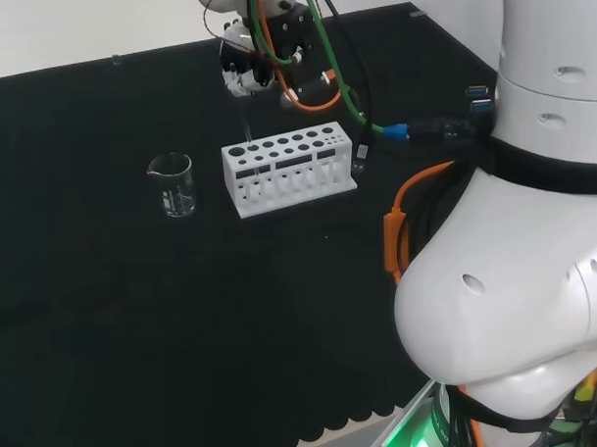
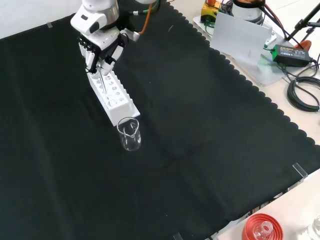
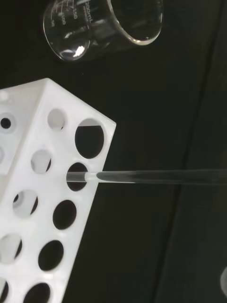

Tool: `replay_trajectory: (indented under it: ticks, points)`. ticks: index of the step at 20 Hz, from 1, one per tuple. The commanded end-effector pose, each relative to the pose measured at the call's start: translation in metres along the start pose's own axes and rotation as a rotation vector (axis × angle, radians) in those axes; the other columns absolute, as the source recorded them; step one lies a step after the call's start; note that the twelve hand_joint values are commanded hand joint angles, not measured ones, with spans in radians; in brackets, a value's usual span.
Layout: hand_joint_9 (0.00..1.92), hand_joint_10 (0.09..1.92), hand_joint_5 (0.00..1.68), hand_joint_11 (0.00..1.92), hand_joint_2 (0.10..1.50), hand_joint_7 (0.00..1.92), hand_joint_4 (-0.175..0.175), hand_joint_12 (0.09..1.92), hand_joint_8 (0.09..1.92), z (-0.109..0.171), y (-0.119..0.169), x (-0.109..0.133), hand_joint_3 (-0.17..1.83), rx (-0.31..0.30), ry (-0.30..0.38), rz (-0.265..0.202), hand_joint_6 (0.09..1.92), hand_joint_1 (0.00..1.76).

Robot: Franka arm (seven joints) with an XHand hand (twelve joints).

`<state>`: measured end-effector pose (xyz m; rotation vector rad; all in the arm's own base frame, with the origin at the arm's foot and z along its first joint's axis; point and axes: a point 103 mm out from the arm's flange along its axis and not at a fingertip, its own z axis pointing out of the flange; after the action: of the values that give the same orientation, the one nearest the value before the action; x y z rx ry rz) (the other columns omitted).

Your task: Take the glass rod from the white test tube rack.

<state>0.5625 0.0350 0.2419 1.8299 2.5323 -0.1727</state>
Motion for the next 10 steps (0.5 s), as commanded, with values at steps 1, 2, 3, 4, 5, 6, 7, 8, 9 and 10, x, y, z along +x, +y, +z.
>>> replay_trajectory:
  ticks: [1, 2, 3, 4, 5, 6, 7, 8, 9, 10]
  points:
    - [1.57, 0.54, 1.19, 1.48, 1.09, 1.24, -0.175, 0.85, 0.66, -0.022, -0.012, 0.000, -0.17, -0.016, -0.029, -0.010, 0.69, 1.30]
    - [1.58, 0.54, 1.19, 1.49, 1.08, 1.32, -0.160, 0.85, 0.56, -0.026, -0.015, 0.000, -0.17, -0.017, -0.032, -0.008, 0.66, 1.30]
    - [1.59, 0.53, 1.20, 1.50, 1.07, 1.39, -0.150, 0.85, 0.45, -0.031, -0.019, -0.002, -0.17, -0.016, -0.035, -0.003, 0.62, 1.31]
    - [1.60, 0.53, 1.21, 1.51, 1.06, 1.45, -0.148, 0.85, 0.35, -0.035, -0.022, -0.002, -0.17, -0.014, -0.037, 0.003, 0.57, 1.31]
    - [1.61, 0.52, 1.22, 1.52, 1.05, 1.50, -0.151, 0.86, 0.27, -0.040, -0.026, -0.003, -0.17, -0.011, -0.037, 0.008, 0.54, 1.31]
    - [1.62, 0.51, 1.23, 1.53, 1.05, 1.53, -0.155, 0.86, 0.23, -0.044, -0.029, -0.004, -0.17, -0.007, -0.042, 0.012, 0.52, 1.32]
    - [1.63, 0.50, 1.24, 1.54, 1.04, 1.55, -0.160, 0.86, 0.19, -0.047, -0.032, -0.004, -0.17, -0.001, -0.044, 0.016, 0.50, 1.32]
    - [1.63, 0.50, 1.25, 1.54, 1.04, 1.56, -0.164, 0.86, 0.16, -0.050, -0.035, -0.004, -0.17, 0.002, -0.045, 0.019, 0.48, 1.32]
    - [1.64, 0.50, 1.25, 1.54, 1.04, 1.57, -0.168, 0.86, 0.15, -0.054, -0.037, -0.004, -0.17, 0.007, -0.047, 0.020, 0.47, 1.32]
    - [1.64, 0.50, 1.25, 1.55, 1.04, 1.57, -0.171, 0.87, 0.14, -0.057, -0.040, -0.003, -0.17, 0.013, -0.048, 0.022, 0.47, 1.32]
